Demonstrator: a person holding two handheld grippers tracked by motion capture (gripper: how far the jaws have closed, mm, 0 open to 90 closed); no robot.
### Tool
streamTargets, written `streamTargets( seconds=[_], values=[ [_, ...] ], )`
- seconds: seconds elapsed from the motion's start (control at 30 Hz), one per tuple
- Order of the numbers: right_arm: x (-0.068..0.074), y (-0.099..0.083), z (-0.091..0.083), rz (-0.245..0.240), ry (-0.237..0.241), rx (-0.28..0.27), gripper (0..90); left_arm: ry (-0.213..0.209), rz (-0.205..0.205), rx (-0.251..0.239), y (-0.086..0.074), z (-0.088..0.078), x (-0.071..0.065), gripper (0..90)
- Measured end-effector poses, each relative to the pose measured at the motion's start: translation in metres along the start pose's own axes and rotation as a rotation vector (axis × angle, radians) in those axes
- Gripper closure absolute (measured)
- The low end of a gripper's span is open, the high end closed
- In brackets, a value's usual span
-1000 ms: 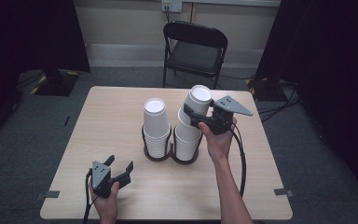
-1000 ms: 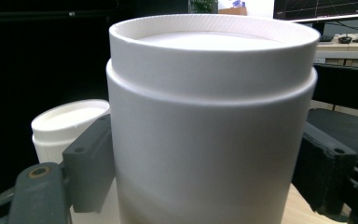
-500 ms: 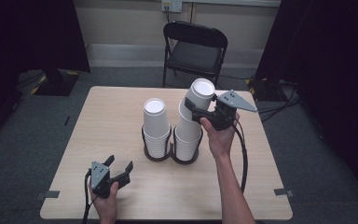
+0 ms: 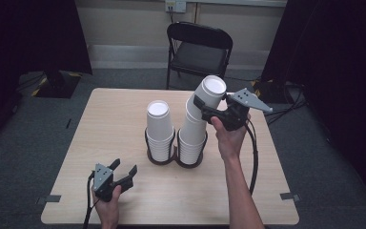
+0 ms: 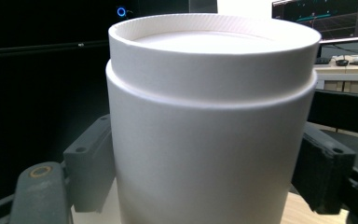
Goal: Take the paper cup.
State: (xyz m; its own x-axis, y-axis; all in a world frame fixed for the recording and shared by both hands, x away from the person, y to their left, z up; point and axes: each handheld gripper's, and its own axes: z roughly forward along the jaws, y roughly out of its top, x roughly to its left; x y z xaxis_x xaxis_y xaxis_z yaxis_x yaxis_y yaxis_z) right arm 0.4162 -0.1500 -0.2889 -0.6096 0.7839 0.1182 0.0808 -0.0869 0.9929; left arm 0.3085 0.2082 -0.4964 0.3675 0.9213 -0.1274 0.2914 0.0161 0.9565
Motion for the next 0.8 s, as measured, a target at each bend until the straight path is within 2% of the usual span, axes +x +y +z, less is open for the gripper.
streamTargets(
  seconds=[0.07, 0.27, 0.4, 0.53, 0.8],
  values=[
    [0.0, 0.003, -0.003, -0.004, -0.002, 0.001, 19.4, -0.017, -0.012, -0.003, 0.0, 0.0, 0.001, 28.1],
    [-0.004, 0.005, -0.01, 0.021, -0.01, -0.007, 19.5, -0.007, -0.04, -0.02, 0.0, -0.001, 0.003, 27.8],
    [-0.003, 0.009, -0.017, 0.026, -0.007, -0.015, 19.6, -0.001, -0.025, -0.03, 0.0, 0.002, 0.001, 27.5],
    [-0.003, 0.009, -0.025, 0.034, -0.007, -0.016, 19.6, -0.004, -0.004, -0.018, 0.001, 0.006, -0.003, 27.5],
    [-0.007, 0.002, -0.042, 0.054, -0.017, -0.019, 19.6, -0.05, -0.012, -0.022, 0.001, 0.01, -0.006, 24.7]
  ],
)
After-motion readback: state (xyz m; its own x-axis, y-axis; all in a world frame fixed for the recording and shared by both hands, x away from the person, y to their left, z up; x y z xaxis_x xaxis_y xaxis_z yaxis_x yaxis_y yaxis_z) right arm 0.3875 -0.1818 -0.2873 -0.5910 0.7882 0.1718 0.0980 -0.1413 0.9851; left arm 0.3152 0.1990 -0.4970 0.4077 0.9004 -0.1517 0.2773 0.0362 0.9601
